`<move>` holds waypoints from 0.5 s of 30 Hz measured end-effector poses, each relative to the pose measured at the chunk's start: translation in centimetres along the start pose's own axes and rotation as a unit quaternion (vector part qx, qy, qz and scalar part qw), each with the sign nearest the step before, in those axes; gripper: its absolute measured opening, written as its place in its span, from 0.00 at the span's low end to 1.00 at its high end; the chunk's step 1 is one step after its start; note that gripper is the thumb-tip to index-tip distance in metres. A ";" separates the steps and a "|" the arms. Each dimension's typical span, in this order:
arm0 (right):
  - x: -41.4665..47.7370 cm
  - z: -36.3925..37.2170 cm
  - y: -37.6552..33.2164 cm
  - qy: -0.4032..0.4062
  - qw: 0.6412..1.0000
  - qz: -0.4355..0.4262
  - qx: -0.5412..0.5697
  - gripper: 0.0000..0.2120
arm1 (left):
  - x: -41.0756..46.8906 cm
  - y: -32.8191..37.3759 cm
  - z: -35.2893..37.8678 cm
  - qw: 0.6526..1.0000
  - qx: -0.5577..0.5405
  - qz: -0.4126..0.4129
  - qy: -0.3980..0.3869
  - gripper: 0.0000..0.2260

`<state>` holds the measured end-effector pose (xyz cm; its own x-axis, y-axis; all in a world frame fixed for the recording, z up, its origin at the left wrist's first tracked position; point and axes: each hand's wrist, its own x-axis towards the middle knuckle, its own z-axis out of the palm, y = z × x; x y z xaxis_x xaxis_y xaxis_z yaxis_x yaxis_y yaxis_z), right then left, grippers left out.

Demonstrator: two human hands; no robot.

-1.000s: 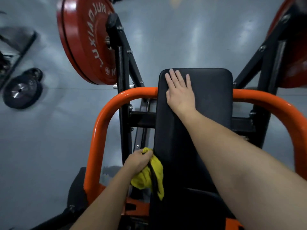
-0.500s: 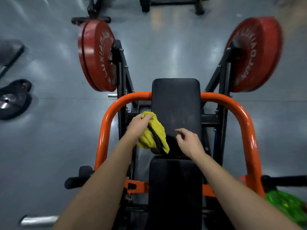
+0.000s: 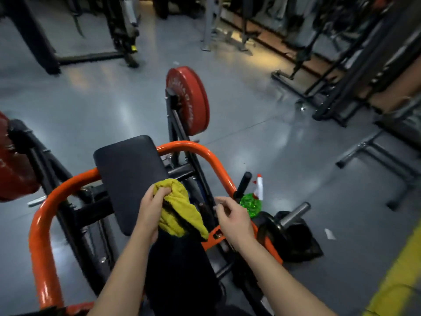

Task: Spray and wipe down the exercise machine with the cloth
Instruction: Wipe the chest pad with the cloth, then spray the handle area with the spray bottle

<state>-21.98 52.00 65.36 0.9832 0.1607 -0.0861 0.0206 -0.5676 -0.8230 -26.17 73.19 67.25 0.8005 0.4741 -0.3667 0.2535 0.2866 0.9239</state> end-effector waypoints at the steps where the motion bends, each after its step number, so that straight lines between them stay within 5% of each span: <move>1: -0.2 -1.3 0.8 0.038 0.999 0.010 0.004 0.10 | -0.4 -0.2 1.3 1.000 0.004 -0.005 -0.013 0.04; 5: -0.9 -5.3 4.4 0.178 0.983 0.034 -0.003 0.07 | -1.5 -0.8 5.2 0.998 0.024 -0.014 -0.048 0.02; 7: -0.9 -6.9 6.7 0.211 0.977 0.045 -0.004 0.13 | -1.6 -1.1 7.1 0.998 0.024 -0.024 -0.049 0.01; 12: 1.3 -8.8 12.9 0.088 0.991 0.096 -0.039 0.48 | -1.2 -2.0 10.7 0.997 0.039 -0.057 -0.024 0.02; 15: 4.1 -9.0 14.9 0.027 0.995 0.090 -0.047 0.53 | -0.6 -2.4 12.5 0.997 0.041 -0.072 -0.004 0.04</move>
<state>-16.01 36.98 57.79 0.9808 0.0085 -0.1950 -0.1416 -0.6566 -0.7408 -20.51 61.83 66.57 0.7565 0.4262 -0.4960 0.4098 0.2823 0.8674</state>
